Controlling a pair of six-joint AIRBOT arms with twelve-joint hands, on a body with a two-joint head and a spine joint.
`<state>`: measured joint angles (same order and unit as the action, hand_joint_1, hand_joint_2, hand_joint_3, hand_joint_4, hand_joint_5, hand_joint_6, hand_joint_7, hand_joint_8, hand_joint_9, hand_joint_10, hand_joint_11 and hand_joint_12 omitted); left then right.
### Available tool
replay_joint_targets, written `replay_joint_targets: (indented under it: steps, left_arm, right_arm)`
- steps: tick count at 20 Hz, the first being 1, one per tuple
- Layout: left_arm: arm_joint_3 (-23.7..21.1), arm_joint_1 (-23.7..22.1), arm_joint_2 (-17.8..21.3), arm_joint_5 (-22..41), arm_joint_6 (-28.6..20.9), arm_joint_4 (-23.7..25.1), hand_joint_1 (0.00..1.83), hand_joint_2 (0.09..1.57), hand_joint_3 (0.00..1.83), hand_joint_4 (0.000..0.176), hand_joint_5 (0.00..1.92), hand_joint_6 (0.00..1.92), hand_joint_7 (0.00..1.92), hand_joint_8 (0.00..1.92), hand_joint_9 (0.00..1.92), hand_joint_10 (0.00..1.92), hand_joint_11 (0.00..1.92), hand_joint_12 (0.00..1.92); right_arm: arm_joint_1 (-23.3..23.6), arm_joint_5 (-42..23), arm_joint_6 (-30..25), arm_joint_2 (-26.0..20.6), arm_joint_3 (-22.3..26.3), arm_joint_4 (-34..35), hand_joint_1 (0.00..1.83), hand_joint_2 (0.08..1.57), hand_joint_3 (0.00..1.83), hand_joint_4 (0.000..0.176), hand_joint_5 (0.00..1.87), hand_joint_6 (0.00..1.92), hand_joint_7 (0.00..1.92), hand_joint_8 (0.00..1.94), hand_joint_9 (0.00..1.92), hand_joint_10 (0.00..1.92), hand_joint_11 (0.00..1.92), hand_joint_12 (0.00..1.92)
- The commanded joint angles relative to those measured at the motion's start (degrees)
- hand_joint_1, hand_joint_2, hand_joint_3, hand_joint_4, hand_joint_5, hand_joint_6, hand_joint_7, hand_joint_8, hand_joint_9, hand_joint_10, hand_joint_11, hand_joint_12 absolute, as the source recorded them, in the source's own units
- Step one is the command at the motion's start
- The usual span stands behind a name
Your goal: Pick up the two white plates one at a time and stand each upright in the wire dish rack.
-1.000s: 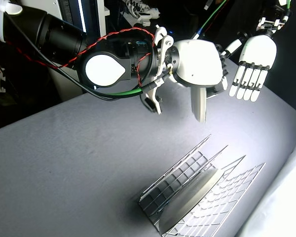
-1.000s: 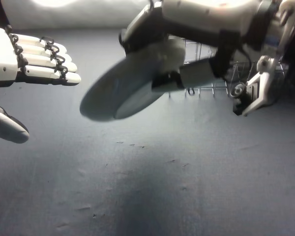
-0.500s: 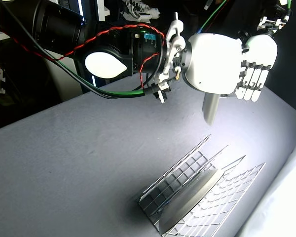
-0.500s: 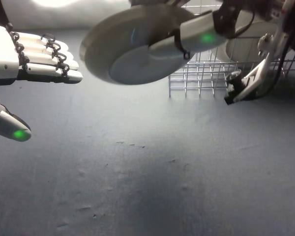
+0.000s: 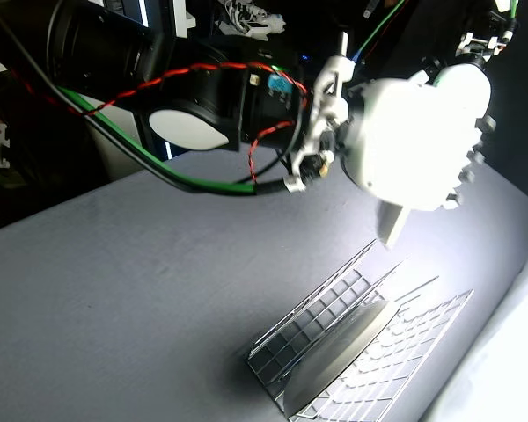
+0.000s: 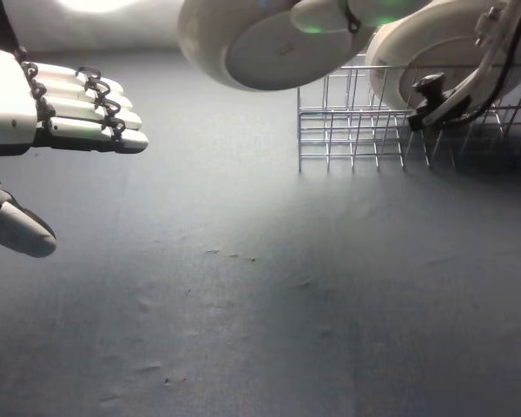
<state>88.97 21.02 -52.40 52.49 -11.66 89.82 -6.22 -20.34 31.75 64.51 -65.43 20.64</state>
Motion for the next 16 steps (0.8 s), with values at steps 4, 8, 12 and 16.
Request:
replay_joint_targets:
  steps: [4, 8, 12, 16]
  left_arm:
    - [-0.07, -0.25, 0.32, 1.31, -0.13, -3.95, 0.00, 1.03, 0.00, 0.000, 0.00, 0.00, 0.00, 0.00, 0.00, 0.00, 0.00, 0.00]
    - [-0.19, -0.25, 0.33, 1.30, -0.13, -3.95, 0.00, 1.02, 0.00, 0.000, 0.00, 0.00, 0.00, 0.00, 0.00, 0.00, 0.01, 0.00]
    - [-0.31, -0.19, 0.33, 1.31, -0.13, -3.95, 0.00, 1.02, 0.00, 0.000, 0.00, 0.00, 0.00, 0.00, 0.00, 0.00, 0.00, 0.00]
    - [-0.45, -0.19, 0.34, 1.31, -0.13, -3.95, 0.00, 1.01, 0.00, 0.000, 0.00, 0.00, 0.00, 0.00, 0.00, 0.00, 0.01, 0.00]
  right_arm:
    - [-0.39, -7.58, -0.93, -0.74, -0.96, 0.11, 1.38, 1.07, 0.00, 0.000, 1.00, 0.89, 1.08, 0.72, 1.09, 1.04, 0.81, 1.33]
    - [-2.82, -8.19, -0.40, -0.97, -1.64, 0.06, 1.38, 1.07, 0.00, 0.000, 0.99, 0.89, 1.08, 0.75, 1.08, 1.06, 0.81, 1.38]
    - [-4.89, -8.79, -0.33, -1.04, -2.75, -0.56, 1.38, 1.08, 0.00, 0.000, 0.97, 0.96, 1.05, 0.76, 1.07, 1.05, 0.82, 1.34]
    - [-6.97, -9.34, -0.22, -1.03, -3.93, -1.15, 1.38, 1.07, 0.00, 0.000, 1.00, 0.90, 1.08, 0.73, 1.09, 1.04, 0.82, 1.32]
